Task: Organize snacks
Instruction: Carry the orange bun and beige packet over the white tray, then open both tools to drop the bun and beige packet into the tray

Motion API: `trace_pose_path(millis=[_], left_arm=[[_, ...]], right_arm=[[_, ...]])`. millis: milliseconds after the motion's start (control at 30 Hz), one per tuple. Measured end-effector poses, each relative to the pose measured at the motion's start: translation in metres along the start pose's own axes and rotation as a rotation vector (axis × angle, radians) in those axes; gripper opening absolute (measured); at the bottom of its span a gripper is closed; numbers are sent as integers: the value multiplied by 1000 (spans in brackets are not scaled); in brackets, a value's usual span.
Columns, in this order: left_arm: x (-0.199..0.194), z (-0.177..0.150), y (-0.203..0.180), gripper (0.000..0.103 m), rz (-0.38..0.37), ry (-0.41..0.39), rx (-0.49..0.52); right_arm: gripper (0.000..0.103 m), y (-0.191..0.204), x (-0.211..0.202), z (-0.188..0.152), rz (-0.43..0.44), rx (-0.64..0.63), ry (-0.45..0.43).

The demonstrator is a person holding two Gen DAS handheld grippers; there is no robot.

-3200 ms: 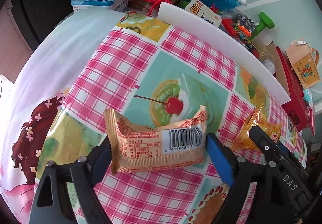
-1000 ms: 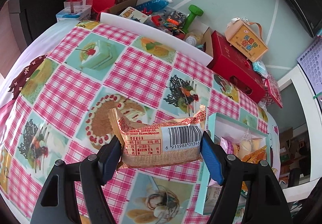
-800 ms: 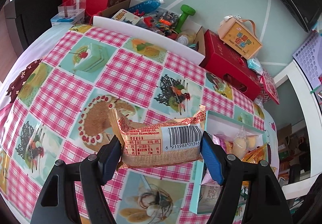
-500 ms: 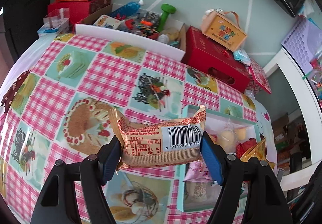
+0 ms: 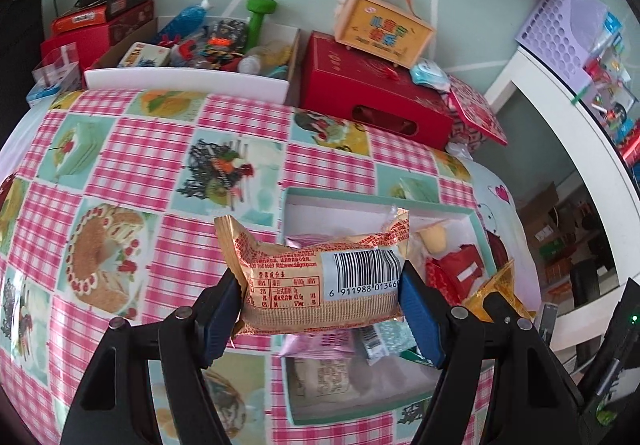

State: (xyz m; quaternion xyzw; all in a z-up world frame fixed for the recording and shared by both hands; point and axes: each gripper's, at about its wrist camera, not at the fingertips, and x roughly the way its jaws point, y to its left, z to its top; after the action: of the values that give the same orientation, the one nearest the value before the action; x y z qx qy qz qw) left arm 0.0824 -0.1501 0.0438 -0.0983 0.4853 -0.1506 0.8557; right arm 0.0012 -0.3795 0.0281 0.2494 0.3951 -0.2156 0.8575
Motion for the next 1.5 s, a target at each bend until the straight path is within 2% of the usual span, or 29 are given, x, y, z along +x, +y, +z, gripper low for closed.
trace_pose_path(millis=[333,700,1133,1500], left_arm=[[23,-3,-40,75,-31,33,58],[40,5,-59,75,-41,28,78],[71,5,-64,75,-52,81,63],[73,5,-59,76,-41,111,51]], right_arm=[[80,-16,6,12,7,4,-16],[81,-17,15,20,0,-12,-17],[81,1,31,14,-15,-108,2],[81,7,32,13,-28,-138,3]])
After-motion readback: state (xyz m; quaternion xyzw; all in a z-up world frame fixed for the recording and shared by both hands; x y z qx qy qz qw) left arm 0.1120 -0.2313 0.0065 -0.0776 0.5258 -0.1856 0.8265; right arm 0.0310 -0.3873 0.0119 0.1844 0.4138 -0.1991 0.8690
